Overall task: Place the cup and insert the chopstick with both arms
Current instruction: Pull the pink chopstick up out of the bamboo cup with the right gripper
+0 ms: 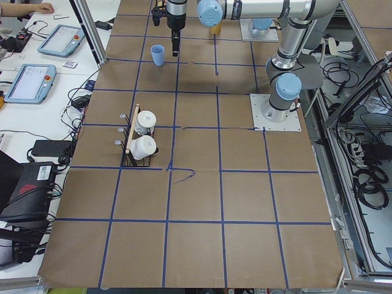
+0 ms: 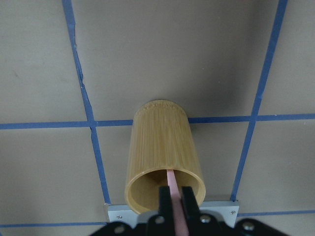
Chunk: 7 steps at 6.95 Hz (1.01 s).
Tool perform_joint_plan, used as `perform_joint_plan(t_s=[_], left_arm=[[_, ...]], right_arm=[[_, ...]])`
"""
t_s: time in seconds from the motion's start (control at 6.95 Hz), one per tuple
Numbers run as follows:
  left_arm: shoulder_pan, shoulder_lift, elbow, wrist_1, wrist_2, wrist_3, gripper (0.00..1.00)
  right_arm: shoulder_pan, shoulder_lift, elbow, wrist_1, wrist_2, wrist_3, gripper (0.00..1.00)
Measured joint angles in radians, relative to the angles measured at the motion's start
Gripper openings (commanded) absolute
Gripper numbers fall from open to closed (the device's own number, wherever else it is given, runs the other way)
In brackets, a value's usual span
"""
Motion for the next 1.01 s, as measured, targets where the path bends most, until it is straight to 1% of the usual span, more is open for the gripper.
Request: perform_joint_plan(t_s=[0.43,0.58,0.72,0.86,1.01], left_arm=[[-0.002,-0.006,-0.003,0.020,-0.047,-0.004,1.00],[-0.003,-0.004,-0.004,0.025,-0.050,-0.004,1.00],[-0.003,-0.003,-0.004,0.027,-0.051,-0.004,1.00],[-0.001,-0.002,-0.004,0.027,-0.051,-0.001,1.00],[0.004,0.000,-0.002,0.027,-0.051,0.005,1.00]], right_arm=[[0.001,-0.003,-0.118,0.163,0.038,0.000,0.07],[0.001,-0.004,-0.176,0.231,0.038,0.000,0.07],[0.002,-0.004,-0.244,0.292,0.036,0.000,0.04],[0.003,-0.004,-0.307,0.323,0.035,0.000,0.04],[0.006,-0.001,-0.356,0.313,0.039,0.000,0.03]])
